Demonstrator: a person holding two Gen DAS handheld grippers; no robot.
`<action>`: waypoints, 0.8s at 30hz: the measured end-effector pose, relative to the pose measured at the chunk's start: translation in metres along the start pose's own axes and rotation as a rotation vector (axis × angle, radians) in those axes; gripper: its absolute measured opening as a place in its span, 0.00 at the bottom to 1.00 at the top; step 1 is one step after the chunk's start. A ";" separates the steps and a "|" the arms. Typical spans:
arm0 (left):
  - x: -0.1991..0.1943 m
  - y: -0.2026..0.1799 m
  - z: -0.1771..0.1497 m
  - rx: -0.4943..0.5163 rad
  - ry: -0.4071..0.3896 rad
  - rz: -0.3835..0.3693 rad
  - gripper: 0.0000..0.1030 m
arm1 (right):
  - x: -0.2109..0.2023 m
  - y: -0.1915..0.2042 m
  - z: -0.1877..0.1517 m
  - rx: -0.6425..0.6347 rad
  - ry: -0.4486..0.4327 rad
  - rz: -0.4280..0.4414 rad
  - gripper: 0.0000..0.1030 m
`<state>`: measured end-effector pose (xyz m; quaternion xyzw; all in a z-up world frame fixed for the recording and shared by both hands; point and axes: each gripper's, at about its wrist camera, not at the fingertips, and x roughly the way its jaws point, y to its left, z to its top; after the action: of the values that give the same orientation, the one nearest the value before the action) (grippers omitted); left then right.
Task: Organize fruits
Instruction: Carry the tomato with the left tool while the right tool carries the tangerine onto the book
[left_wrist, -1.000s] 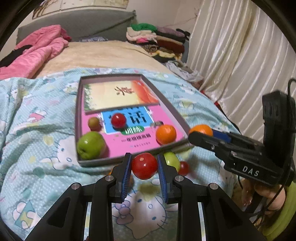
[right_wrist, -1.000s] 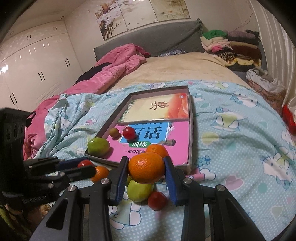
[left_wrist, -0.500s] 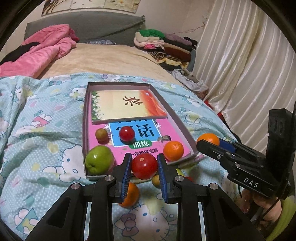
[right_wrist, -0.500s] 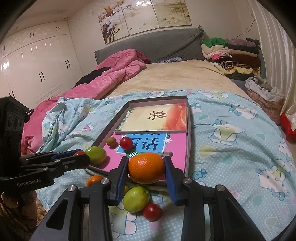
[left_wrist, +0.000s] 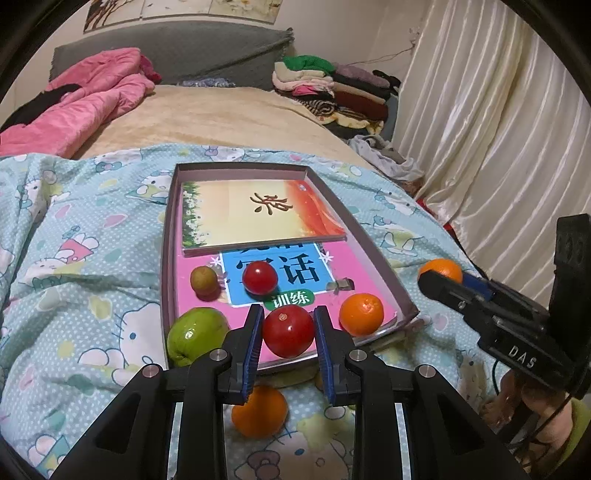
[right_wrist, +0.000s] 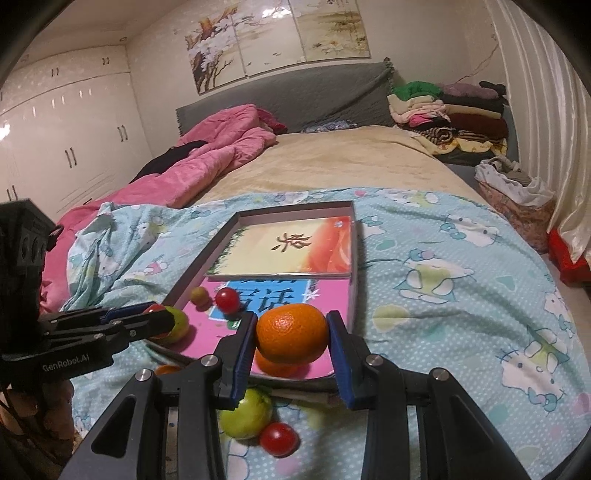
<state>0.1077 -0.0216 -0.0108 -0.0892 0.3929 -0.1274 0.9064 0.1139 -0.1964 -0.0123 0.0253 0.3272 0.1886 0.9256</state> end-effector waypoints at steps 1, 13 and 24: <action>0.001 0.000 0.001 0.002 0.001 -0.001 0.27 | 0.001 -0.003 0.001 0.004 0.000 -0.005 0.37; 0.020 -0.008 0.005 0.040 0.013 0.005 0.27 | 0.014 -0.005 0.002 -0.044 0.024 -0.067 0.37; 0.033 -0.016 0.002 0.079 0.036 0.005 0.27 | 0.027 0.003 0.000 -0.120 0.058 -0.113 0.37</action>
<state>0.1288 -0.0471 -0.0279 -0.0500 0.4042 -0.1420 0.9022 0.1316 -0.1835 -0.0279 -0.0540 0.3430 0.1559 0.9247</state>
